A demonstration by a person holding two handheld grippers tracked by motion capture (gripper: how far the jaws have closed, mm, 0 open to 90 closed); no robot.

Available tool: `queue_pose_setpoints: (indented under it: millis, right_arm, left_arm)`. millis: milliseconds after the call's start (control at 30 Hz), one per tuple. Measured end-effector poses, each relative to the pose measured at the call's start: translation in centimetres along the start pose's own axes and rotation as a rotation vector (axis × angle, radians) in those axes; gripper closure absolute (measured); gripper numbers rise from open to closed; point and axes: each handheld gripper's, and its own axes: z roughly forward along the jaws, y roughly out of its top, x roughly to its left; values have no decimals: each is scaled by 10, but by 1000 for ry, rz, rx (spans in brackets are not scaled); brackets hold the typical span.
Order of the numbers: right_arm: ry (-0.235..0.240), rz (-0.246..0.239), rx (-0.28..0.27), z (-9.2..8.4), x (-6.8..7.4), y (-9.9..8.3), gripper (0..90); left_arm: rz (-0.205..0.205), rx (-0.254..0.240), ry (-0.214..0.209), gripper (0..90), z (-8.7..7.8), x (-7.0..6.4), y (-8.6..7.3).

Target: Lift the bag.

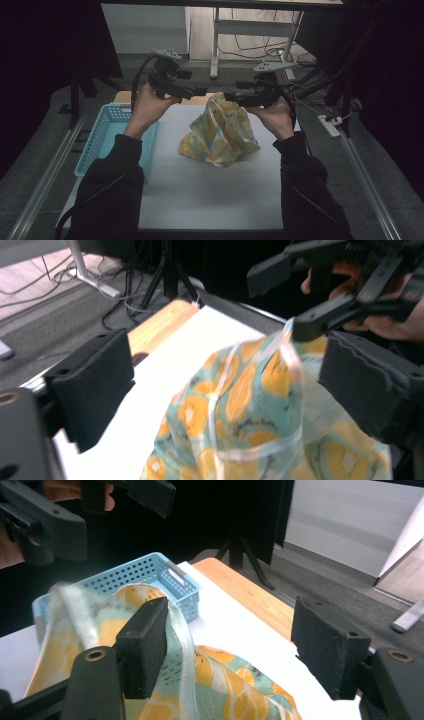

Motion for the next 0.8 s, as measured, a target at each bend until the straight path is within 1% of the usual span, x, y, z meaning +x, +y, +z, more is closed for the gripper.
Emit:
queue_pose_setpoints:
  millis: [133, 167, 233, 367, 500, 567, 633, 800]
  right_arm:
    - [19, 5, -3, -7, 4, -5, 293]
    - [22, 7, -4, -9, 4, -6, 290]
    - [31, 15, -4, -13, 5, -10, 279]
    - [57, 41, 0, -21, 6, -20, 256]
    - [40, 40, 8, -31, 8, -31, 226]
    - [35, 45, 10, -35, 8, -35, 217]
    - [28, 45, 13, -40, 9, -39, 209]
    - [12, 39, 29, -51, 16, -53, 189]
  left_arm:
    - [18, 20, 5, 30, 0, -4, -12]
    - [24, 21, -2, 28, 0, -4, -17]
    - [25, 24, -1, 6, 0, -6, -26]
    - [19, 18, -3, 0, -2, -9, -43]
    - [11, 12, 7, 0, -8, -11, -61]
    - [13, 11, 21, 0, -12, -13, -70]
    - [8, 10, 21, 0, -14, -14, -77]
    - [1, 0, 36, 0, -25, -21, -100]
